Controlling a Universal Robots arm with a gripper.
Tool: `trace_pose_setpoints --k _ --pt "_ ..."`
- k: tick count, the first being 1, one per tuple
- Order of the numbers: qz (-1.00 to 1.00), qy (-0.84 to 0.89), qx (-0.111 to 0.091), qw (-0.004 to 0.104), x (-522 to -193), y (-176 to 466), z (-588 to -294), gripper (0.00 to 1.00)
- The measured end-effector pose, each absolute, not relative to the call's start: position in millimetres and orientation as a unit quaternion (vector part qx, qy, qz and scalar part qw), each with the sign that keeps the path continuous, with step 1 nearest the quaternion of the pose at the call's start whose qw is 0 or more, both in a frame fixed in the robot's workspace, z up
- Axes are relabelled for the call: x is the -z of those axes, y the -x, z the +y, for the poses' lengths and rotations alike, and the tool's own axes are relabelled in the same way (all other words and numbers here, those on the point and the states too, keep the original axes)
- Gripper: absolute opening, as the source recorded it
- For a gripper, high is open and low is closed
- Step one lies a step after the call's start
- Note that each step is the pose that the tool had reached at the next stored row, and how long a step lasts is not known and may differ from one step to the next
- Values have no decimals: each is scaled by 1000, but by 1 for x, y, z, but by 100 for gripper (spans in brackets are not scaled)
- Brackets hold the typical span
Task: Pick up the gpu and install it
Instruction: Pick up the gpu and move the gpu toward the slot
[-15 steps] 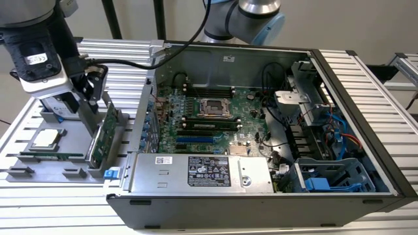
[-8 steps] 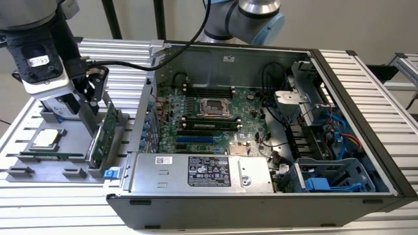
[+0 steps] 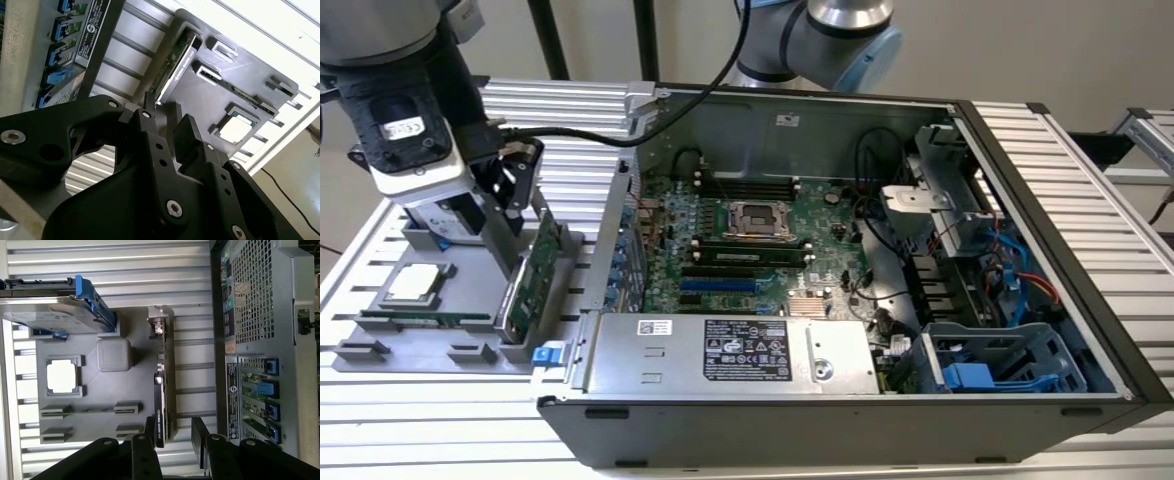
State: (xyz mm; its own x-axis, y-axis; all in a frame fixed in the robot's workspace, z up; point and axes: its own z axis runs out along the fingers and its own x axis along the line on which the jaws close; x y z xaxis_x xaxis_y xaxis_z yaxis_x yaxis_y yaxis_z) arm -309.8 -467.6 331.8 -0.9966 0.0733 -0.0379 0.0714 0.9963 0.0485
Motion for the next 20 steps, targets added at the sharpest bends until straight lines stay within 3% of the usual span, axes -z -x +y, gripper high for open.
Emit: trace_pose_setpoints --k 20 --pt "999 -36 -24 20 -325 310 -465 100"
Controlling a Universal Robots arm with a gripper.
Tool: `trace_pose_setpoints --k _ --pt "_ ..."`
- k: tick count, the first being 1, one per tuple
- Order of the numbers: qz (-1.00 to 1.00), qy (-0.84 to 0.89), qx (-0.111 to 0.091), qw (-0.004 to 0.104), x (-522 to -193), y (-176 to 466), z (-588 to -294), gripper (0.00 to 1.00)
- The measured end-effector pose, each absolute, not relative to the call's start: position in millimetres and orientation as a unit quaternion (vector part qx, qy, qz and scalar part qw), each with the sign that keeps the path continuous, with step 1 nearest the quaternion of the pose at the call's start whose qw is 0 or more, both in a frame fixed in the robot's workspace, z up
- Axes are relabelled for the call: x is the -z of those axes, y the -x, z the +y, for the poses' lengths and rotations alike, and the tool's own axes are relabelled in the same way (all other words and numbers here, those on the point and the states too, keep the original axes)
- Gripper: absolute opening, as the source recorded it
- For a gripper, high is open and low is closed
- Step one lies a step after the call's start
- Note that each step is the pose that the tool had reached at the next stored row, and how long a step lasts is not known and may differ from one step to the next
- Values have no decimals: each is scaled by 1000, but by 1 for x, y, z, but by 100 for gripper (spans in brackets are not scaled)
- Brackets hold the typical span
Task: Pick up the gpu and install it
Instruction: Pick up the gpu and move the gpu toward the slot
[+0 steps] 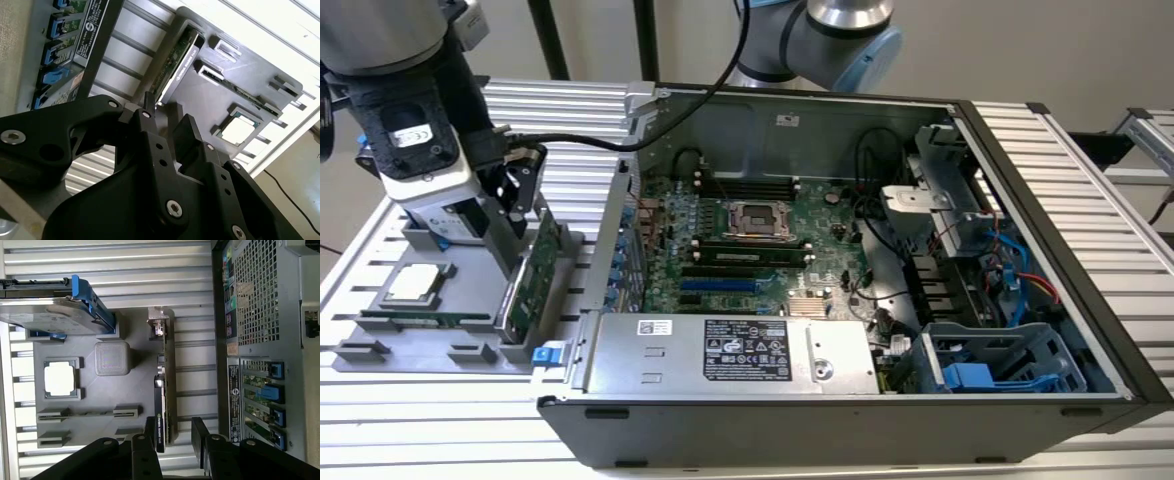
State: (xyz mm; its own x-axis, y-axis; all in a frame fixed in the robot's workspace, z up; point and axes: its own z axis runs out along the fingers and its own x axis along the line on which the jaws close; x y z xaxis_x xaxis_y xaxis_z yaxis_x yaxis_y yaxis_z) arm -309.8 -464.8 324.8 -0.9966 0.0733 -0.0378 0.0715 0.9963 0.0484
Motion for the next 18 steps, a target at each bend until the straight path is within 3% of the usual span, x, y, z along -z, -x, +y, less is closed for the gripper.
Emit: trace_pose_setpoints --k 18 --pt "999 -37 -23 20 -318 310 -462 100"
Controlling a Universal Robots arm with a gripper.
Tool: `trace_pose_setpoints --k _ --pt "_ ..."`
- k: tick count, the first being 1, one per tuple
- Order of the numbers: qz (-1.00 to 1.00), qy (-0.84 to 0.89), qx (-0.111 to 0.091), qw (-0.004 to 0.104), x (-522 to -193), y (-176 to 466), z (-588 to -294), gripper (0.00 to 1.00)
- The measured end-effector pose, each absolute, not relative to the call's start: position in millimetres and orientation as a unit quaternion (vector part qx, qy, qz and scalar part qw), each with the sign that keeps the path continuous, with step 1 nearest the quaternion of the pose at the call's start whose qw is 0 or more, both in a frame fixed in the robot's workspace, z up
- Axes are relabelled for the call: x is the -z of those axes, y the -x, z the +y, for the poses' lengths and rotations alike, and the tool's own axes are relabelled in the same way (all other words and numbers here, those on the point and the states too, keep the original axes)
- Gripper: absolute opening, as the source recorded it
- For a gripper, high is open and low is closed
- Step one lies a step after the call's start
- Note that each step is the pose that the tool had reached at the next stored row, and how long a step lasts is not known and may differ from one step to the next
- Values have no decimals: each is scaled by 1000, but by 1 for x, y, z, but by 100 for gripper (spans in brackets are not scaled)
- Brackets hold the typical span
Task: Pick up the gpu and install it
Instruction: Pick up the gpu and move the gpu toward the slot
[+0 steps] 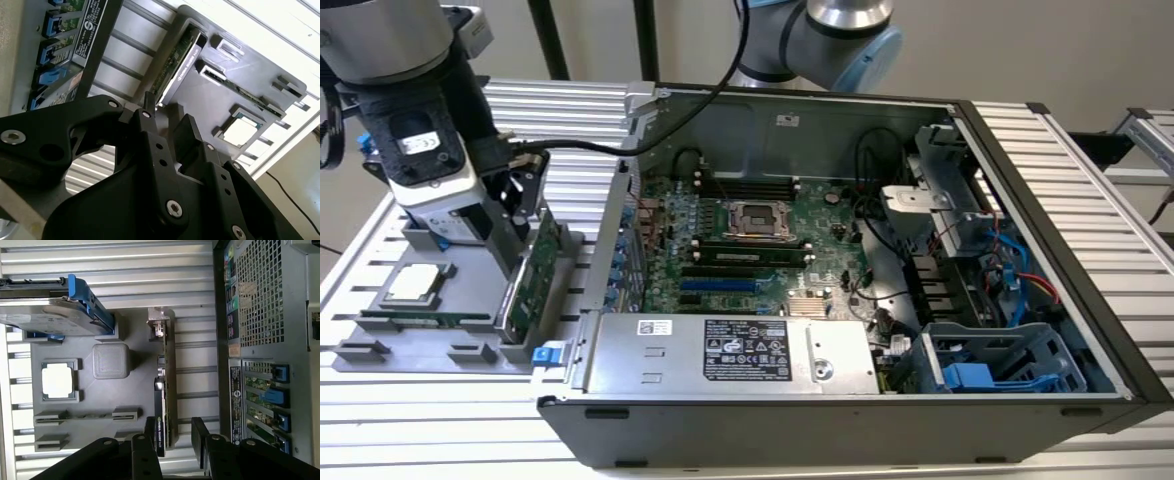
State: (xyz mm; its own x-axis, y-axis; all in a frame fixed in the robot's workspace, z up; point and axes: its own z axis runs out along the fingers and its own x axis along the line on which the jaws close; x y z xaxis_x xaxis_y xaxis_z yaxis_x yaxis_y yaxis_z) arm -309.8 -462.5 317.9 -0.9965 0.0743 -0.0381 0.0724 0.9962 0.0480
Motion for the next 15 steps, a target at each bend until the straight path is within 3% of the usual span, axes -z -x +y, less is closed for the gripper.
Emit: trace_pose_setpoints --k 15 --pt "999 -38 -21 20 -308 311 -459 100"
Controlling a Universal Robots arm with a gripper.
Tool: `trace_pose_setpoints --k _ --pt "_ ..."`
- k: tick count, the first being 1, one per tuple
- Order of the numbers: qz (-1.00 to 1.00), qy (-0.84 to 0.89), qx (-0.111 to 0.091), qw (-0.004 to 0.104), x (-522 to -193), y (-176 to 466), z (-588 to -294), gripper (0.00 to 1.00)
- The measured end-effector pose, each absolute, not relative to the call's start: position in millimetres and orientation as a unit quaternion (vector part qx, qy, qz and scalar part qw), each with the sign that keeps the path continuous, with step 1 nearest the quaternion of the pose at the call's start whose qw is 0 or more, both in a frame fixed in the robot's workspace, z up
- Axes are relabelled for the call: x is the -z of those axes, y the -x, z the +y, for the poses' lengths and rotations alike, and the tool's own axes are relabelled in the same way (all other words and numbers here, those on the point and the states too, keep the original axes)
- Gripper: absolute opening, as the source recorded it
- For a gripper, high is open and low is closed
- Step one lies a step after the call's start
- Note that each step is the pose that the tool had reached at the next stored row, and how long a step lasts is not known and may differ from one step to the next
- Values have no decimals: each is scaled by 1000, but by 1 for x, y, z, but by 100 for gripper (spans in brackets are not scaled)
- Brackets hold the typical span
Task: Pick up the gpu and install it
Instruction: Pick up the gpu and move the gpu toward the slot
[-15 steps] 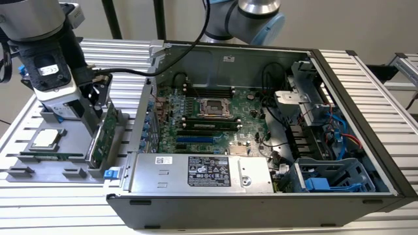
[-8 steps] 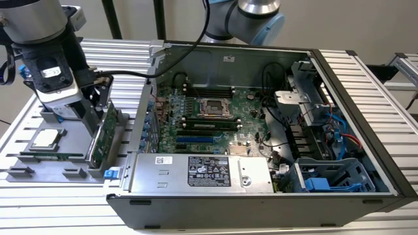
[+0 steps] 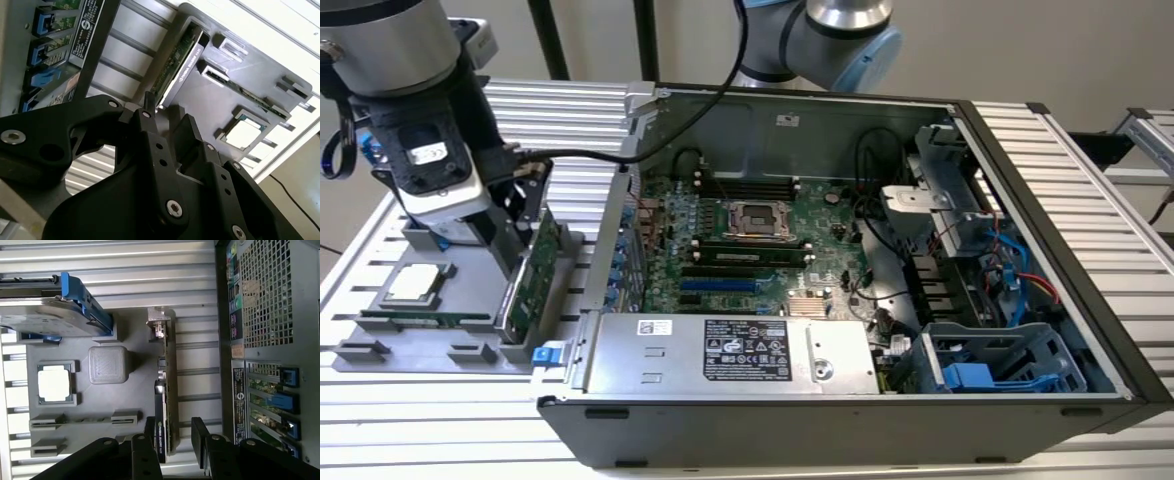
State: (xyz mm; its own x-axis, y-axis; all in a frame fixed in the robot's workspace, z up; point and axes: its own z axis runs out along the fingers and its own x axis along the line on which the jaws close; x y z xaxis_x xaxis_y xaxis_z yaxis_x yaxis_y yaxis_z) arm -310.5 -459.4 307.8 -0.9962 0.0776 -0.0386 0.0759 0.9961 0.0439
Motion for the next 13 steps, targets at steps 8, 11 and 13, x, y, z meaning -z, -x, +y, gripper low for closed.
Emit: trace_pose_setpoints --k 8,11,13 --pt "999 -38 -20 20 -303 312 -459 100" --pt "999 -38 -20 20 -301 312 -459 100" --pt "999 -38 -20 20 -299 312 -458 100"
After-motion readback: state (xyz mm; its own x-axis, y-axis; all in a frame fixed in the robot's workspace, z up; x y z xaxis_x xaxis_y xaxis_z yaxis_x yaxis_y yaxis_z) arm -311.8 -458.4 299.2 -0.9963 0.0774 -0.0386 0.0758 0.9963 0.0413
